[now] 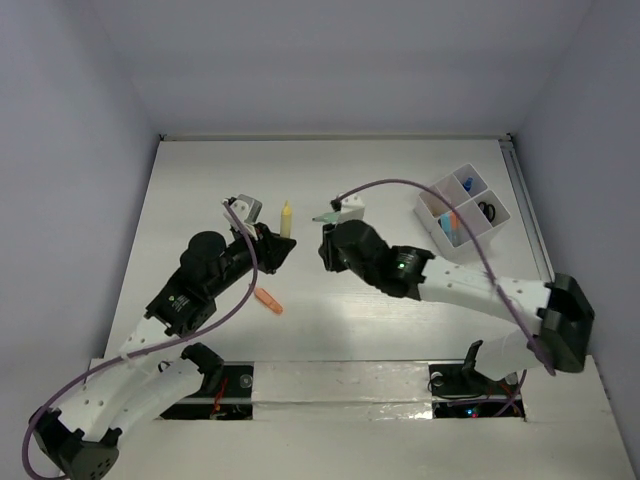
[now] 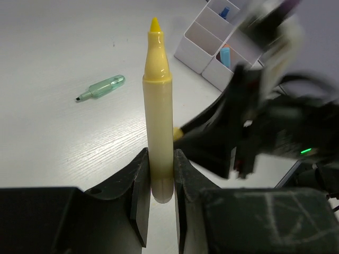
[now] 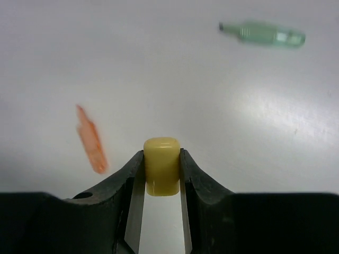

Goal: Sort the stationery into containers
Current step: Close the pen cap on the pen.

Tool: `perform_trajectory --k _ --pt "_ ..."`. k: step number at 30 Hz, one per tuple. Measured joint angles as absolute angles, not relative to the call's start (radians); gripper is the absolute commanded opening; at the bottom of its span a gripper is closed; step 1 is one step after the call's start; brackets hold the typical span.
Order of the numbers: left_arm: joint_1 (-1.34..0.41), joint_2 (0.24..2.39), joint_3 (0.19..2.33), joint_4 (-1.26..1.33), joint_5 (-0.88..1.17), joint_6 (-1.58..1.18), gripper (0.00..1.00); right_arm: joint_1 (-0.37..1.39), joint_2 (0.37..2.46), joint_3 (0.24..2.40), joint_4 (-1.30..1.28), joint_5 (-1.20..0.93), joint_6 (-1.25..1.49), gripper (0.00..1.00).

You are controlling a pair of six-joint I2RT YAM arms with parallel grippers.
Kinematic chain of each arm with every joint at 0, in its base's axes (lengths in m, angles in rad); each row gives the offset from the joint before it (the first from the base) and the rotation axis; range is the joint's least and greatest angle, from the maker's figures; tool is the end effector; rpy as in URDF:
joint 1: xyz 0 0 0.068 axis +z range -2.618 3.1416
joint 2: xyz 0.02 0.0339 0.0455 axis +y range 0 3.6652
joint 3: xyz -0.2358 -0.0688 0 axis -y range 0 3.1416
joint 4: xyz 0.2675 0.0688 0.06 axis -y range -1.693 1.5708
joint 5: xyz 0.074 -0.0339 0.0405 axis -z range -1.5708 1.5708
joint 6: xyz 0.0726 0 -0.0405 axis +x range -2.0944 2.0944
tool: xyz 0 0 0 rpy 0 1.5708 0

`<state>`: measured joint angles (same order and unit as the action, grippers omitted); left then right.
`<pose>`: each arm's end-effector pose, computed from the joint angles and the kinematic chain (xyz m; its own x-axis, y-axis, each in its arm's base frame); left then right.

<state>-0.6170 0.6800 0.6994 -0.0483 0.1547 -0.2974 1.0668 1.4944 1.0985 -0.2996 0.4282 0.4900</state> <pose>0.1963 -0.1530 0.3227 -0.2269 -0.1940 -0.9544 0.6598 0.6902 -0.2972 0.2097 0.3177 0.2111 -0.5755 -0.1569 -0.8026 -0.4214 0.8980 0.1266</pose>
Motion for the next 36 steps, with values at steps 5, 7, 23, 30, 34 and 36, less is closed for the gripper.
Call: perform_trajectory --k 5,7,23,30,34,36 --pt "-0.613 0.711 0.696 -0.041 0.182 -0.297 0.0 1.061 1.318 1.1 -0.071 0.489 0.485 0.0" --pt "-0.613 0.729 0.696 -0.042 0.192 -0.297 0.0 1.061 1.303 1.1 0.005 0.508 0.485 0.0" --pt "-0.613 0.766 0.696 -0.041 0.252 -0.297 0.0 1.061 1.394 1.132 0.383 0.519 0.453 0.0" --pt "-0.613 0.767 0.696 -0.041 0.259 -0.297 0.0 1.061 1.436 1.159 0.4 0.512 0.44 0.0" --pt "-0.613 0.767 0.696 -0.041 0.259 -0.297 0.0 1.061 1.437 1.159 0.405 0.512 0.44 0.0" --pt "-0.613 0.767 0.696 -0.041 0.259 -0.297 0.0 1.061 1.437 1.159 0.405 0.512 0.44 0.0"
